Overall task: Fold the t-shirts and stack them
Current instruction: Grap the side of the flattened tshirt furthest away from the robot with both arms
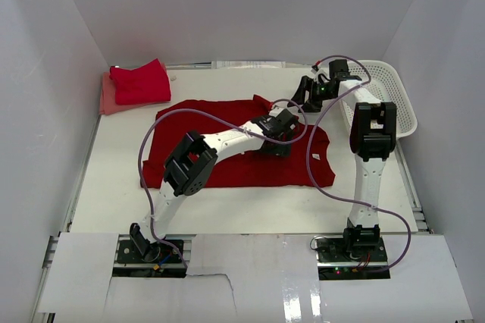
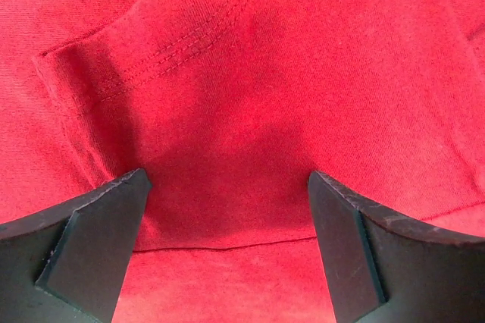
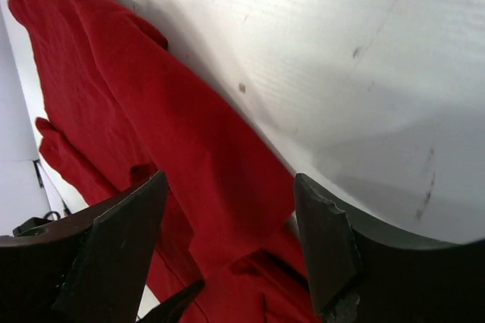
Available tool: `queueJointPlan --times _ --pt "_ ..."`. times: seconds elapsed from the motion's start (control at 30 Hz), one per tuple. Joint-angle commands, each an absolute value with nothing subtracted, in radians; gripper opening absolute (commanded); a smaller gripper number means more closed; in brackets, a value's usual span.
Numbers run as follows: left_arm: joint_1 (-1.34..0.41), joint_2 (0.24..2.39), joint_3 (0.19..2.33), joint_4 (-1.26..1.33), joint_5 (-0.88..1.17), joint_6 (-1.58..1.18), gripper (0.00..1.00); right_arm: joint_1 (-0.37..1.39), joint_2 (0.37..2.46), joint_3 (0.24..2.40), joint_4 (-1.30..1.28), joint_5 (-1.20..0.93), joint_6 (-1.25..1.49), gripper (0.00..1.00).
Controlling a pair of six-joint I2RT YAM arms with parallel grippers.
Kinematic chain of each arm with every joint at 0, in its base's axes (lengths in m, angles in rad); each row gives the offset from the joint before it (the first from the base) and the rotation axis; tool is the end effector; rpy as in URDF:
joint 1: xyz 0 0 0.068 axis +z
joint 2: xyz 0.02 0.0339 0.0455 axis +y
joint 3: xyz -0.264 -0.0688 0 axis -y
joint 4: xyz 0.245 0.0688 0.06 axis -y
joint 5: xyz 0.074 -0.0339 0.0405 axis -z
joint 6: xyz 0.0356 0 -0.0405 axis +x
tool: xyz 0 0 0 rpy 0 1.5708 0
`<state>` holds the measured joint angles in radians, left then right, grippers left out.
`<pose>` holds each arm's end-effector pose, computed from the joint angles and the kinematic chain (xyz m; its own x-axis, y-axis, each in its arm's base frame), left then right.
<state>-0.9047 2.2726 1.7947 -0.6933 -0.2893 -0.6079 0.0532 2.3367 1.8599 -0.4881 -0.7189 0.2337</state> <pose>0.3031 -0.3693 0.1561 -0.8585 0.2064 -0.4694 0.2372 0.9715 -0.0065 0.5037 0.0503 0.1618 -0.8945 0.1269 -0.4287 -0.2132 0.7218 0.6585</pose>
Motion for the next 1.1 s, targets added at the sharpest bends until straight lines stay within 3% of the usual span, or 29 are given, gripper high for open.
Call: queueJointPlan --times 0.0,0.07,0.17,0.4,0.43,0.47,0.53,0.57,0.7,0.77,0.93,1.0,1.07 --pt "-0.942 2.413 1.638 -0.925 -0.16 -0.667 0.98 0.064 2.241 1.81 -0.532 -0.666 0.154 0.73" --pt "-0.943 2.411 1.628 -0.92 -0.156 -0.669 0.98 0.067 2.24 1.796 -0.538 -0.661 0.143 0.72" --pt "-0.948 2.41 1.635 -0.92 -0.153 -0.664 0.98 0.08 2.25 1.796 -0.578 -0.631 0.126 0.6" --pt "-0.95 2.388 1.64 -0.922 -0.16 -0.66 0.98 0.126 2.26 1.763 -0.621 -0.589 0.083 0.65" --pt "-0.95 2.387 1.64 -0.923 -0.158 -0.658 0.98 0.126 2.261 1.763 -0.62 -0.586 0.083 0.58" --pt "-0.95 2.382 1.64 -0.923 -0.158 -0.658 0.98 0.126 2.267 1.763 -0.617 -0.58 0.086 0.34" --pt "-0.95 2.376 1.635 -0.927 -0.158 -0.657 0.98 0.126 2.269 1.77 -0.603 -0.569 0.089 0.15" --pt "-0.951 2.373 1.632 -0.927 -0.156 -0.657 0.98 0.126 2.267 1.782 -0.6 -0.563 0.09 0.1" --pt "-0.956 2.352 1.615 -0.927 -0.152 -0.657 0.98 0.126 2.252 1.819 -0.557 -0.532 0.11 0.16" --pt "-0.963 2.347 1.609 -0.928 -0.147 -0.657 0.98 0.126 2.246 1.847 -0.548 -0.512 0.113 0.32" --pt "-0.988 2.335 1.6 -0.928 -0.135 -0.66 0.98 0.126 2.238 1.884 -0.566 -0.486 0.114 0.49" --pt "-0.997 2.335 1.597 -0.928 -0.13 -0.661 0.98 0.126 2.243 1.885 -0.561 -0.503 0.114 0.38" --pt "-1.0 2.333 1.595 -0.93 -0.13 -0.664 0.98 0.126 2.252 1.882 -0.555 -0.526 0.117 0.15"
